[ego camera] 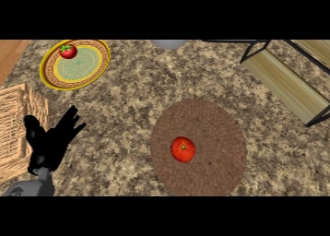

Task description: Pick the bell pepper from the placemat and place it in the tiered shelf

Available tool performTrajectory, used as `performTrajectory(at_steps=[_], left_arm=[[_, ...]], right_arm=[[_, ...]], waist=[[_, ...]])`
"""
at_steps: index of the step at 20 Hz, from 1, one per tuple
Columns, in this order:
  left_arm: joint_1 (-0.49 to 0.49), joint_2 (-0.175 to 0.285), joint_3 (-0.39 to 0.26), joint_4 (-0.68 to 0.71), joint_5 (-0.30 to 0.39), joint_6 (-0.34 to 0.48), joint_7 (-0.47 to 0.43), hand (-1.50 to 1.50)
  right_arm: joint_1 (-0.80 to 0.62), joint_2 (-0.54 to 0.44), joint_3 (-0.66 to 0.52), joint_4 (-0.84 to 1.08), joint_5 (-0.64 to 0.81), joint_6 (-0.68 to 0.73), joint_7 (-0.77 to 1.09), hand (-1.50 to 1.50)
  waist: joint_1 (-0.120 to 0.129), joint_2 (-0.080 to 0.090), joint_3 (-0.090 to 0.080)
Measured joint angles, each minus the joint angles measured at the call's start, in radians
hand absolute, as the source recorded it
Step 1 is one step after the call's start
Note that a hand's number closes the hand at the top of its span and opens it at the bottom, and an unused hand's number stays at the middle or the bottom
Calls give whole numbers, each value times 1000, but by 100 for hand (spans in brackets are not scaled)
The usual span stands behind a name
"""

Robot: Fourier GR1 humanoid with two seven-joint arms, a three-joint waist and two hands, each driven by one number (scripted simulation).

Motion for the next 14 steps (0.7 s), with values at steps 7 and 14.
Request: performTrajectory(at_steps=[7, 14], left_arm=[[8, -6, 5, -8, -2, 3, -3, 0], [17, -18, -2, -15, -21, 16, -8, 0]], right_arm=[[-10, 1, -70, -61, -98, -142, -36, -150], [-8, -6, -112, -147, -159, -276, -49, -150]], waist=[[-2, -2, 0], [-8, -4, 1]])
